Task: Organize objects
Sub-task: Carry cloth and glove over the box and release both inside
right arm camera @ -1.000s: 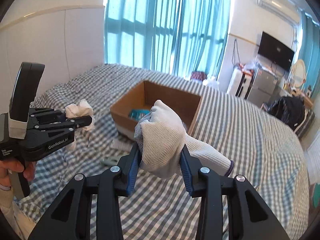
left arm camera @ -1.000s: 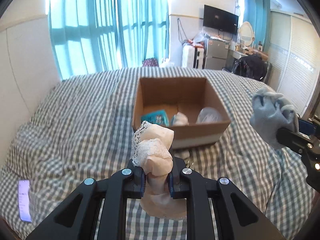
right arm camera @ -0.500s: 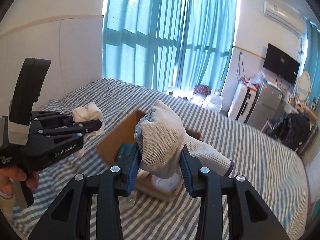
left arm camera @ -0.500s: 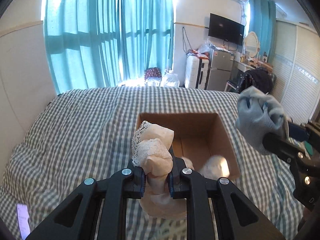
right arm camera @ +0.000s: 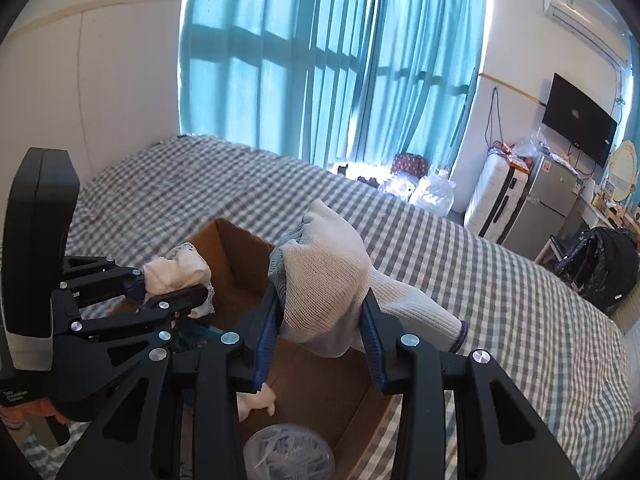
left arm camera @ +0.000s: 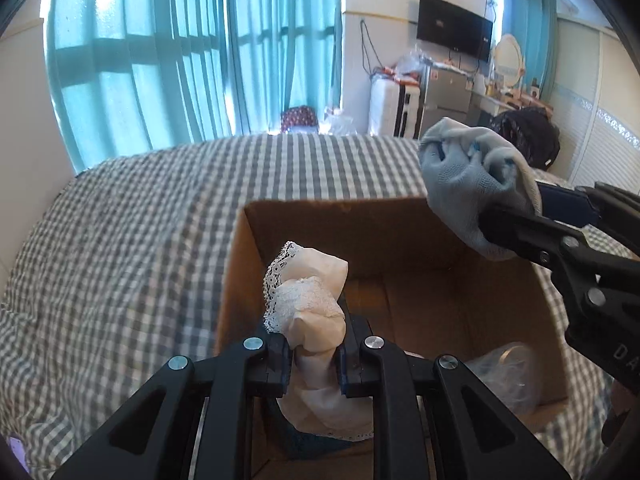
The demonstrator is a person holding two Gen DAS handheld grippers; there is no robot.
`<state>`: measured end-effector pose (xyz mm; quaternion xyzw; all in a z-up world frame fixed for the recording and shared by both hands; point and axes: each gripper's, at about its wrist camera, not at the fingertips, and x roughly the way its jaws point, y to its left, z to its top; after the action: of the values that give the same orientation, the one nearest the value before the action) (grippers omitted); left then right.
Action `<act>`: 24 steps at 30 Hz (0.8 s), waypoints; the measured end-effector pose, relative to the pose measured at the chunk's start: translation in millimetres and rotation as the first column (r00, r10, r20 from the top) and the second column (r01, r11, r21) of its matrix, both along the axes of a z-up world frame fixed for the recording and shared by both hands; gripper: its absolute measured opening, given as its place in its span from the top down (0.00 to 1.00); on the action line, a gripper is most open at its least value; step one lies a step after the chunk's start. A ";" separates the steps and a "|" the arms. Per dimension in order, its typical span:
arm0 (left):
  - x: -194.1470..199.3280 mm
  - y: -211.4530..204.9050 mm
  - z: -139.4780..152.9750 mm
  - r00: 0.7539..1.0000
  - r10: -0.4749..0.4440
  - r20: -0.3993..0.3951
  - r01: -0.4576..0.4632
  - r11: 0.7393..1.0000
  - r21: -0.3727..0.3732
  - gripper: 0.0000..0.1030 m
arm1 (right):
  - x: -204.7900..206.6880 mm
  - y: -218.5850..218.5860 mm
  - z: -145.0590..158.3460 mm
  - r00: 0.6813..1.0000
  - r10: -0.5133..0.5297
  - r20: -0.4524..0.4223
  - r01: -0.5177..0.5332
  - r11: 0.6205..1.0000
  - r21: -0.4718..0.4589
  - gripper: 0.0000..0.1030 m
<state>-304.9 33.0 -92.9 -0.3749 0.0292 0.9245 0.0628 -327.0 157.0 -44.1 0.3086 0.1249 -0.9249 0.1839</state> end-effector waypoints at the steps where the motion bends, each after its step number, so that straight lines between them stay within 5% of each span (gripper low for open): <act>1: -2.3 1.0 -3.9 1.000 -0.007 0.006 0.007 1.000 -0.001 0.84 | -4.0 -0.2 -4.8 1.000 0.001 0.005 -0.001 1.000 -0.001 0.63; 11: 3.1 12.2 -10.9 0.999 -0.033 0.014 0.033 0.999 0.017 0.80 | -5.2 1.6 -12.0 1.000 0.011 0.004 -0.011 0.999 -0.041 0.59; 13: 8.4 11.4 -7.1 0.999 -0.034 0.019 0.034 0.999 0.023 0.73 | -1.4 8.2 -5.1 1.000 -0.005 0.001 0.005 0.997 -0.082 0.56; 15: 15.2 8.6 -0.6 0.999 -0.029 0.018 0.028 0.999 0.038 0.55 | 2.5 10.2 3.7 1.000 -0.018 0.000 0.018 0.994 -0.111 0.49; 17: 24.8 5.2 8.3 1.000 -0.019 0.004 0.019 0.999 0.051 0.42 | 11.9 12.0 15.6 0.999 -0.033 -0.024 0.030 0.992 -0.124 0.33; 24: 63.2 -7.8 40.6 0.999 0.022 -0.029 -0.018 0.995 0.102 0.23 | 55.2 13.7 62.6 0.996 -0.056 -0.077 0.046 0.991 -0.125 0.30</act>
<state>-241.8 25.2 -52.3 -0.3576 -0.0205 0.9308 0.0721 -271.7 170.7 18.5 0.2626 0.0671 -0.9468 0.1738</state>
